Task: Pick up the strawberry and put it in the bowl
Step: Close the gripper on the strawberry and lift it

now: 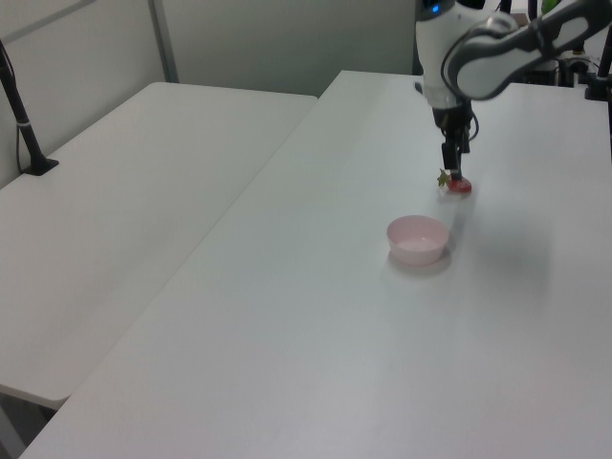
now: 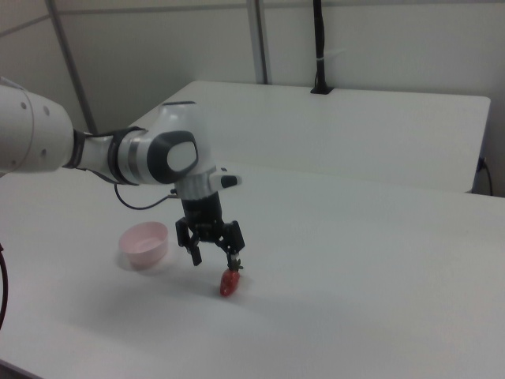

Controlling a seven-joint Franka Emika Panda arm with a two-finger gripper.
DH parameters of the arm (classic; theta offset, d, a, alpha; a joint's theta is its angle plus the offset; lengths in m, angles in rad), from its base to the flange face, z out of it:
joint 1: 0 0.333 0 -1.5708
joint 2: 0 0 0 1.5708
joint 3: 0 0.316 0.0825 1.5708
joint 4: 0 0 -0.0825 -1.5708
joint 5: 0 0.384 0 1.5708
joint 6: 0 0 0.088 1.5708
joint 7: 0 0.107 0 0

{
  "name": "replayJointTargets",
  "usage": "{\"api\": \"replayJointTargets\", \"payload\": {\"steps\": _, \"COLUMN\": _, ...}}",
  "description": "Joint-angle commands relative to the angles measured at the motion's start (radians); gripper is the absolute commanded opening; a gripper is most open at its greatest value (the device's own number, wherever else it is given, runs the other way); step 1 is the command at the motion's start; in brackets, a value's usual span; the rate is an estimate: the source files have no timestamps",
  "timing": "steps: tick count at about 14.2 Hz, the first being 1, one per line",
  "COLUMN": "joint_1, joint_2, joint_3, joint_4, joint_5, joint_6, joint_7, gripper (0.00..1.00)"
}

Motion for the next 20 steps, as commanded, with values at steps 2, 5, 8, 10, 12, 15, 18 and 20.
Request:
{"api": "replayJointTargets", "payload": {"steps": 2, "joint_1": -0.027, "joint_2": 0.034, "joint_3": -0.003, "joint_4": -0.039, "joint_5": -0.002, "joint_6": 0.114, "joint_7": -0.004, "gripper": 1.00}}
{"api": "replayJointTargets", "payload": {"steps": 5, "joint_1": -0.061, "joint_2": 0.056, "joint_3": -0.003, "joint_4": -0.031, "joint_5": 0.005, "joint_6": 0.124, "joint_7": -0.001, "gripper": 0.92}}
{"api": "replayJointTargets", "payload": {"steps": 8, "joint_1": -0.063, "joint_2": 0.074, "joint_3": -0.003, "joint_4": -0.017, "joint_5": 0.060, "joint_6": 0.125, "joint_7": 0.001, "gripper": 0.73}}
{"api": "replayJointTargets", "payload": {"steps": 10, "joint_1": -0.067, "joint_2": 0.087, "joint_3": -0.003, "joint_4": -0.019, "joint_5": 0.077, "joint_6": 0.183, "joint_7": 0.002, "gripper": 0.66}}
{"api": "replayJointTargets", "payload": {"steps": 12, "joint_1": -0.070, "joint_2": 0.091, "joint_3": -0.003, "joint_4": -0.017, "joint_5": 0.114, "joint_6": 0.188, "joint_7": -0.001, "gripper": 0.50}}
{"api": "replayJointTargets", "payload": {"steps": 15, "joint_1": -0.069, "joint_2": 0.082, "joint_3": -0.003, "joint_4": -0.009, "joint_5": 0.114, "joint_6": 0.176, "joint_7": -0.013, "gripper": 0.32}}
{"api": "replayJointTargets", "payload": {"steps": 18, "joint_1": -0.056, "joint_2": 0.045, "joint_3": -0.001, "joint_4": 0.006, "joint_5": 0.114, "joint_6": 0.110, "joint_7": -0.011, "gripper": 0.30}}
{"api": "replayJointTargets", "payload": {"steps": 20, "joint_1": 0.011, "joint_2": 0.012, "joint_3": 0.029, "joint_4": 0.058, "joint_5": 0.116, "joint_6": -0.035, "joint_7": 0.004, "gripper": 0.30}}
